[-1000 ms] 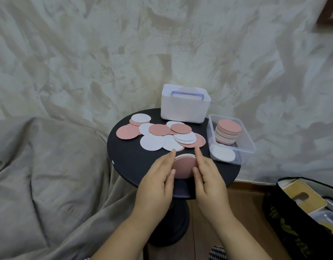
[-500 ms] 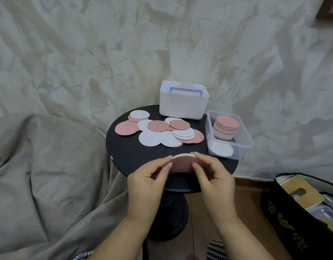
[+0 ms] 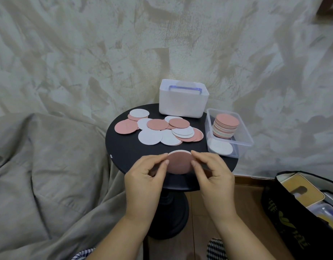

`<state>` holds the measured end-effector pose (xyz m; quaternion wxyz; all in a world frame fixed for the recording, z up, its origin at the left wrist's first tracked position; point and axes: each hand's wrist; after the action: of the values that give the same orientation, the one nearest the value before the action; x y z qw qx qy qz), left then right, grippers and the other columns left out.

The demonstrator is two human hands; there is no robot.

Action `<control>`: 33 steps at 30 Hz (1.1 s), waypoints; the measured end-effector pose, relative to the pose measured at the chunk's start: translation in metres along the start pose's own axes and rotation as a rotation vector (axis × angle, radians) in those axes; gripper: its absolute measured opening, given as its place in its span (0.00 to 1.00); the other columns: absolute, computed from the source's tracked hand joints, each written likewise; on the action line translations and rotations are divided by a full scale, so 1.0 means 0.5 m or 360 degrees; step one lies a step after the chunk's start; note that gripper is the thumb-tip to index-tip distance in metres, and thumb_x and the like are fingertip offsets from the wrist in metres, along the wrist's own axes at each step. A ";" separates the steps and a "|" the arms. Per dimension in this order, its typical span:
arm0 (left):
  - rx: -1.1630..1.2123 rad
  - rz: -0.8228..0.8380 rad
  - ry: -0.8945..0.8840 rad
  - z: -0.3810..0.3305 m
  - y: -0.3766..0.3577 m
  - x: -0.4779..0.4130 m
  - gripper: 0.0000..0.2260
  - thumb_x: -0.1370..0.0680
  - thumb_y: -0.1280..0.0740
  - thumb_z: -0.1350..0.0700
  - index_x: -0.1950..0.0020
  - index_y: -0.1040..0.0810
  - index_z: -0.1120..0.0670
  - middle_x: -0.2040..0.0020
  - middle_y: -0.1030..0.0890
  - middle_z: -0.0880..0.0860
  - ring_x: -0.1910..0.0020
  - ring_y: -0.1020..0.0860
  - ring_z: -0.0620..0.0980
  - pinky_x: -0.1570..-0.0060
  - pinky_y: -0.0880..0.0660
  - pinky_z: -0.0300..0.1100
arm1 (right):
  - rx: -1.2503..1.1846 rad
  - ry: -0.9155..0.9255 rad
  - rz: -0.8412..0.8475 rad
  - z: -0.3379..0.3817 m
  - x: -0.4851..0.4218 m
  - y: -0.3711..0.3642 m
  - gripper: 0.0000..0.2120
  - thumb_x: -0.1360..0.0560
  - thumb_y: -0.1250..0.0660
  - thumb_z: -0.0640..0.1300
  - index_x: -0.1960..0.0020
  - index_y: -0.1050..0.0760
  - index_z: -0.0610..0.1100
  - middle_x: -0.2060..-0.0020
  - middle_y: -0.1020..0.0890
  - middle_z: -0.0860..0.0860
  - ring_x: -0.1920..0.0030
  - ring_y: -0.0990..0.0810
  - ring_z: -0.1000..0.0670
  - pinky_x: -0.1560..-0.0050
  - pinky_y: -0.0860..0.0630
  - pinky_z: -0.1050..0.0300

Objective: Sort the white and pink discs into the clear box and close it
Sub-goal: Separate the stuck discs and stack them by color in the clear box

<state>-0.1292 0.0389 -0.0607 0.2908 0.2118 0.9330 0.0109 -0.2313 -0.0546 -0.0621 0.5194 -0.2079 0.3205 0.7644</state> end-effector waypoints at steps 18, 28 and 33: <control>0.0032 0.0195 0.0064 -0.027 -0.034 -0.029 0.12 0.27 0.31 0.64 0.55 0.21 0.45 0.56 0.19 0.45 0.58 0.22 0.39 0.62 0.29 0.25 | -0.0253 -0.0313 0.0212 -0.005 -0.073 0.078 0.17 0.28 0.31 0.34 0.54 0.21 0.58 0.57 0.17 0.58 0.53 0.20 0.58 0.52 0.25 0.67; -0.0250 0.0898 -0.0203 -0.025 -0.192 -0.124 0.18 0.29 0.28 0.52 0.41 0.27 0.47 0.45 0.30 0.41 0.49 0.28 0.39 0.50 0.26 0.38 | -0.0023 -0.0872 0.0525 -0.069 -0.321 0.248 0.09 0.27 0.33 0.33 0.49 0.21 0.41 0.58 0.17 0.46 0.60 0.18 0.51 0.62 0.18 0.59; -0.0200 0.0947 -0.0396 0.000 -0.224 -0.144 0.13 0.30 0.26 0.55 0.51 0.27 0.44 0.48 0.27 0.41 0.51 0.27 0.40 0.55 0.25 0.35 | 0.0209 -0.0932 0.0936 -0.105 -0.367 0.237 0.09 0.28 0.31 0.34 0.52 0.19 0.45 0.55 0.16 0.44 0.57 0.17 0.50 0.62 0.19 0.60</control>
<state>-0.1190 -0.0919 -0.0380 0.3990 0.4565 0.7850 0.1269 -0.2734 -0.2429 0.0525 0.3603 0.1521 0.2530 0.8849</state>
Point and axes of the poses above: each hand's wrist, its own x-axis away from the middle knuckle, its own y-axis out of the back of the hand, z = x × y
